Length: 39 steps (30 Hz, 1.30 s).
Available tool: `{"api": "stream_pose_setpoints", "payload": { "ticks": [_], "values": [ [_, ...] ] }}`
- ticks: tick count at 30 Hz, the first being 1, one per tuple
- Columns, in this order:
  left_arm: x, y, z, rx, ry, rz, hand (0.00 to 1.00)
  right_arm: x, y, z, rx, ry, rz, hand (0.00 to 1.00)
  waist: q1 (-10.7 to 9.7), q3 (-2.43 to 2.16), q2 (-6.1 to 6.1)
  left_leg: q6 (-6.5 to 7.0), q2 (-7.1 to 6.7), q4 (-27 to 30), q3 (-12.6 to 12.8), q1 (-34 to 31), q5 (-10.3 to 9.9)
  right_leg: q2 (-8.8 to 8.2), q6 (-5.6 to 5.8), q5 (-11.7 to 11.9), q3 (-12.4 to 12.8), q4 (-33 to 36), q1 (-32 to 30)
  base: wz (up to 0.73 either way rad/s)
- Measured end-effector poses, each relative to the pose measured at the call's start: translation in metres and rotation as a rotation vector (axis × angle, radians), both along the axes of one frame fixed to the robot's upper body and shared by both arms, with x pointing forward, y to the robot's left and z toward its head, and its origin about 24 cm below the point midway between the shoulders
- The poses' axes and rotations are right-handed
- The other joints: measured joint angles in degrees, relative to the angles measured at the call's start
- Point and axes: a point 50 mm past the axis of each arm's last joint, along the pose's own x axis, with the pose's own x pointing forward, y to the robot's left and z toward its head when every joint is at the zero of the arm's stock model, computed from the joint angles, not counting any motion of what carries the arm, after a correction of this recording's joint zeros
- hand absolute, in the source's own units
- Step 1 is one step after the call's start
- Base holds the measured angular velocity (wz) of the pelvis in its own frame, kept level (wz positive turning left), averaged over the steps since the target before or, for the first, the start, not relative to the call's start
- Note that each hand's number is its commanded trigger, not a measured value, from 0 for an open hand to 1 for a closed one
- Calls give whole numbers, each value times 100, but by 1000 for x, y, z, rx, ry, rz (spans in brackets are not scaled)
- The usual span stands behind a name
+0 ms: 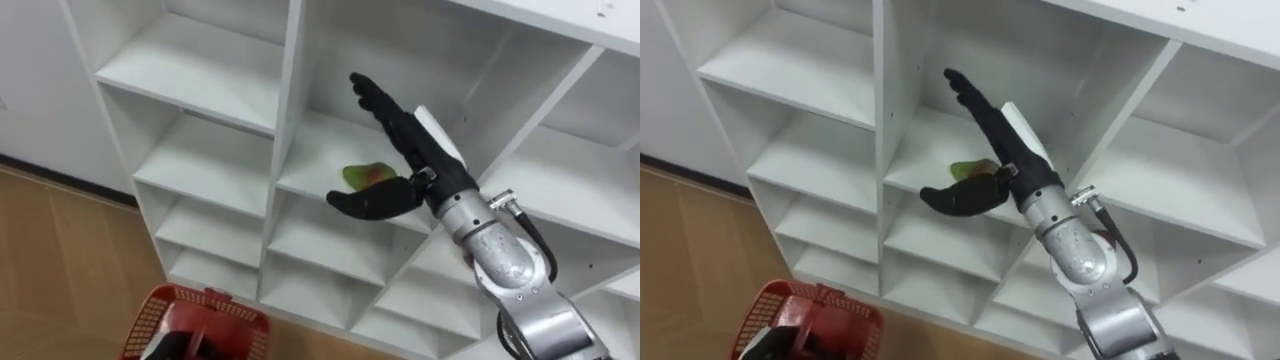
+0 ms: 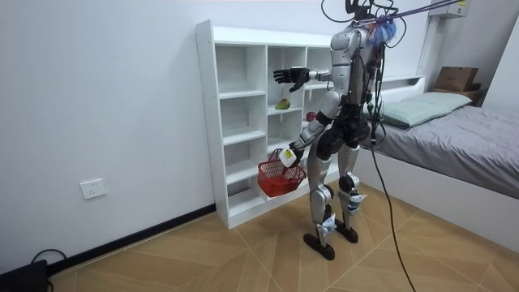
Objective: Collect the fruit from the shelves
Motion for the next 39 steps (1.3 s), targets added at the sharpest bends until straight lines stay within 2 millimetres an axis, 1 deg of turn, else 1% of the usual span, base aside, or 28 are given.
{"api": "stream_pose_setpoints", "payload": {
  "ticks": [4, 7, 8, 10, 11, 13, 14, 15, 16, 17, 22, 25, 27, 30, 37, 39],
  "values": [
    [2, 4, 3, 36, -5, -31, 100, 9, -8, -2, -18, 8, -43, 0, 36, 3, -15, 0, -2, 4, -30, -45, 0, 0, -3, 3, -39, -2, -2, 5],
    [3, 7, 4, 50, -4, -40, 100, 19, -11, -2, -24, 14, -67, 0, 36, 20, -17, -1, -4, 7, -81, -91, 1, 2, -3, 2, -82, -2, -28, 9],
    [3, 8, 4, 53, -1, -39, 100, 23, -13, -1, -21, 11, -83, 0, 37, 15, -24, -6, -7, 19, -115, -155, 3, 3, -3, 3, -115, 0, -74, 16],
    [3, 8, 4, 54, 0, -41, 100, 26, -14, -1, -12, 6, -104, 0, 25, 19, -35, -14, -8, 99, -180, -249, -3, 12, -3, 3, -152, -1, -127, 19],
    [3, 8, 4, 53, 4, -41, 100, 28, -16, -4, -17, 16, -116, 0, 29, 28, -38, -15, -12, 99, -207, -263, -2, 12, -3, 3, -155, -1, -130, 15],
    [2, 8, 3, 54, 9, -40, 100, 28, -21, -11, -27, 41, -148, 0, 50, 31, -43, -16, -20, 98, -267, -282, -1, 13, -3, 2, -189, -1, -129, 16],
    [1, 9, 3, 56, 14, -38, 100, 28, -24, -17, -34, 60, -169, 0, 63, 46, -30, -19, -28, 97, -304, -317, 1, 11, -3, 2, -243, 0, -148, 12],
    [1, 9, 3, 58, 16, -37, 100, 28, -27, -21, -40, 73, -184, 0, 73, 41, -68, -26, -28, 100, -316, -360, 6, 9, -3, 2, -305, -2, -184, 10],
    [1, 10, 3, 59, 16, -36, 100, 28, -28, -22, -43, 78, -190, 0, 71, 61, -69, -26, -28, 109, -323, -377, 6, 10, -3, 2, -315, -4, -190, 8],
    [1, 10, 3, 59, 16, -36, 100, 28, -30, -24, -47, 86, -200, 0, 66, 91, -61, -28, -28, 135, -345, -431, 6, 12, -3, 2, -334, -5, -217, 7],
    [1, 10, 2, 59, 22, -37, 100, 28, -33, -29, -51, 101, -221, 0, 41, 95, -55, -30, -23, 205, -328, -579, 7, 14, -3, 3, -347, -2, -354, 1],
    [4, 9, 3, 58, 15, -40, 100, 28, -35, -31, -52, 110, -232, 0, 34, 108, -37, -29, -11, 251, -322, -614, 5, 12, -3, 3, -359, 0, -365, 2],
    [9, 7, 4, 55, 7, -41, 100, 30, -36, -32, -58, 117, -239, 0, 36, 126, -7, -29, -6, 292, -323, -694, 4, 8, -3, 3, -363, 1, -420, 0],
    [13, 6, 5, 56, 0, -42, 100, 30, -37, -33, -61, 124, -242, 0, 35, 134, 37, -25, -9, 317, -335, -767, 2, 7, -7, 5, -372, 12, -466, 0],
    [14, 1, 4, 62, 16, -69, 100, 29, -40, -39, -64, 146, -264, 0, 42, 92, 111, -22, -5, 381, -345, -846, 0, 5, -23, 14, -412, 34, -511, 2],
    [15, -1, 4, 61, 16, -83, 100, 28, -43, -44, -71, 166, -273, 0, 45, 78, 138, -22, -12, 400, -347, -843, 0, 4, -26, 16, -425, 67, -505, 0]
  ]
}}
